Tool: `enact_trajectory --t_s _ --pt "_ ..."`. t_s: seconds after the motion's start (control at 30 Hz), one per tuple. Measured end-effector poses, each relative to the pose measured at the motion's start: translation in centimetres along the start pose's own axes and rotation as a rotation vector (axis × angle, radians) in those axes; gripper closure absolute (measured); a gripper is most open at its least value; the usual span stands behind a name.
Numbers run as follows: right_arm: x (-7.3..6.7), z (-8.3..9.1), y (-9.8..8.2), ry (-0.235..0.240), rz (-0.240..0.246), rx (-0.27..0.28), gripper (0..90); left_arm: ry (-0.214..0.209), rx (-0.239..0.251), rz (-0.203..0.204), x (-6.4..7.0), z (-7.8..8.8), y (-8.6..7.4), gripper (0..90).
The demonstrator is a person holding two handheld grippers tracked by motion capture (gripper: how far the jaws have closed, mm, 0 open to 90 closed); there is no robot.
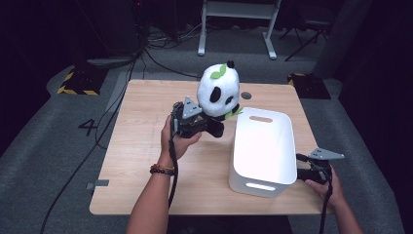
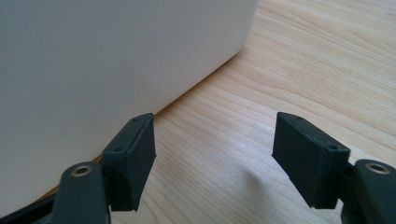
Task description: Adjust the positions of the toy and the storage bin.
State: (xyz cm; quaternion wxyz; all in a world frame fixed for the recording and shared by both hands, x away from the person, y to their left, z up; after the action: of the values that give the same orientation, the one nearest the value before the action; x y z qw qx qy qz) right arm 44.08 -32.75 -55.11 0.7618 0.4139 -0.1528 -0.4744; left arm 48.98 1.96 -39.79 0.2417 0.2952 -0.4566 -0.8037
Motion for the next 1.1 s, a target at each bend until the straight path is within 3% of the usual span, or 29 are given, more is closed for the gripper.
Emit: enact_trajectory --t_s 0.17,0.3,0.47,0.57,0.7,0.87,1.1 --pt "-0.6 -0.2 0.1 0.013 0.016 -0.002 29.3 -0.016 0.022 -0.024 0.6 0.5 1.4 60.7" --pt "-1.3 -0.6 0.4 0.0 0.021 -0.004 30.7 -0.046 0.062 -0.015 1.3 0.8 2.9 60.6" --pt "-1.6 -0.9 0.6 0.004 0.027 0.0 30.5 -0.083 0.096 -0.033 2.9 0.5 4.9 60.5" --pt "-1.8 -0.9 0.7 0.005 0.02 0.002 30.4 -0.11 0.098 -0.068 4.0 0.2 5.8 60.4" --pt "-1.8 -0.8 0.6 0.012 0.018 0.005 27.8 -0.147 0.097 -0.081 5.3 -0.4 6.4 60.3" --pt "-0.7 -0.2 0.1 -0.011 0.02 -0.008 27.4 -0.175 0.1 -0.093 6.8 -1.7 6.5 60.3" --pt "1.1 0.6 -0.5 -0.047 -0.018 0.0 27.2 -0.218 0.079 -0.107 8.7 -3.3 6.4 60.2"
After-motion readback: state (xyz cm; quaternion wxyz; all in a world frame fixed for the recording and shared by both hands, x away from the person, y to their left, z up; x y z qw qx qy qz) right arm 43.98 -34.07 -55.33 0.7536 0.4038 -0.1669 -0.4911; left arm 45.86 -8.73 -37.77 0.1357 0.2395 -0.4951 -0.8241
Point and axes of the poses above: each handheld gripper's, and its own axes: z roughly backward along the jaws, y roughly out of its top, x roughly to its right, the point moved 10 cm from there along -z, roughly forward along the jaws, and after that the axes turned 12 degrees about -z, right-handed, at the moved point
